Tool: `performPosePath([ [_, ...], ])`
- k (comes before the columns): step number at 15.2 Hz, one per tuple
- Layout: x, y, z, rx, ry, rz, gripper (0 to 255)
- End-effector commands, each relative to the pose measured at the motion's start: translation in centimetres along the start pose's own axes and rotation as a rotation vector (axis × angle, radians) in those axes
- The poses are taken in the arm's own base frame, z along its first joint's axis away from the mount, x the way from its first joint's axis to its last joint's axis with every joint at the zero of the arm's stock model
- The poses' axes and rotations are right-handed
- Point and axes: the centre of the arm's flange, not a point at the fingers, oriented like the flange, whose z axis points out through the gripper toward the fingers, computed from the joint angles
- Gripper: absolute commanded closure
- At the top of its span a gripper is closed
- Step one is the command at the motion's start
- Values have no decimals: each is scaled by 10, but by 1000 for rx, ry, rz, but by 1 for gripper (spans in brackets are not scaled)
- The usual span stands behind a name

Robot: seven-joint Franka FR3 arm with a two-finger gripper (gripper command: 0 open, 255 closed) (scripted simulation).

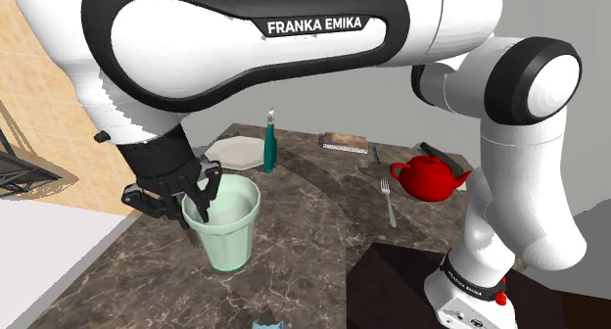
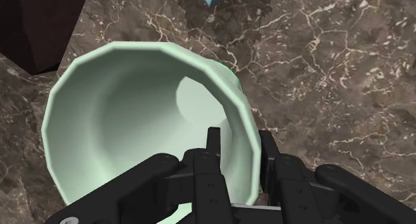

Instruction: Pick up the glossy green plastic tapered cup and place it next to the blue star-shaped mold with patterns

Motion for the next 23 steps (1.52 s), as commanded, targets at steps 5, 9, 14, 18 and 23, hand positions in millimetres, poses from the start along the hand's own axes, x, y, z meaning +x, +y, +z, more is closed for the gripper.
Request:
performPosePath([
  [5,0,-6,30,1,0,0,255],
  [9,0,-10,51,1,0,0,255],
  [14,0,-15,77,1,0,0,255],
  [18,0,-19,98,1,0,0,255],
  [23,0,-23,120,1,0,0,255],
])
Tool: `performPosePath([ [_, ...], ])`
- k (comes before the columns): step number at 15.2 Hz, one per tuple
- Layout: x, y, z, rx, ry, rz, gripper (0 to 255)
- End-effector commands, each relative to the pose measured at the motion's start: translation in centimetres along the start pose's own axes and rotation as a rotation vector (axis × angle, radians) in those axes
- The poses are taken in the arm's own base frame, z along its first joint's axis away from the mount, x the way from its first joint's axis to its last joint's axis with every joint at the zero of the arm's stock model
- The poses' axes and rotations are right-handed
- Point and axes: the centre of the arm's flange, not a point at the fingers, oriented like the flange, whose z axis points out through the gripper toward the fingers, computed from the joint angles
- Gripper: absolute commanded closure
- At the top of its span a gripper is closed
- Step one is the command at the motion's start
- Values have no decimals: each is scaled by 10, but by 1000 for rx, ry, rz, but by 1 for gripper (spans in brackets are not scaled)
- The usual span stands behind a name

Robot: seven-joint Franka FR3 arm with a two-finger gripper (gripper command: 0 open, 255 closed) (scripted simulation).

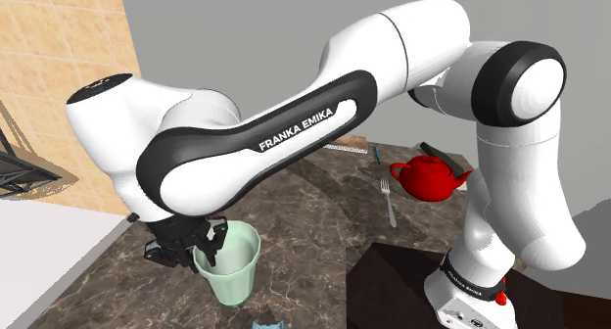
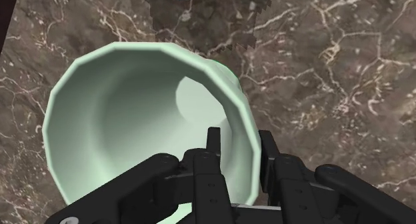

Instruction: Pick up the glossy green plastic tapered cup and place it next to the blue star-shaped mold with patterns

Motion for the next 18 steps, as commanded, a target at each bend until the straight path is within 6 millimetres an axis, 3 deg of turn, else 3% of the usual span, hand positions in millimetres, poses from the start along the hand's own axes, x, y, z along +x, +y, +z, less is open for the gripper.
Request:
performPosePath([
  [1,0,-1,3,1,0,0,255],
  [7,0,-1,3,1,0,0,255],
  [8,0,-1,3,1,0,0,0],
  [13,0,-1,3,1,0,0,0],
  [17,0,-1,-47,1,0,0,0],
  [18,0,-1,-47,1,0,0,0],
])
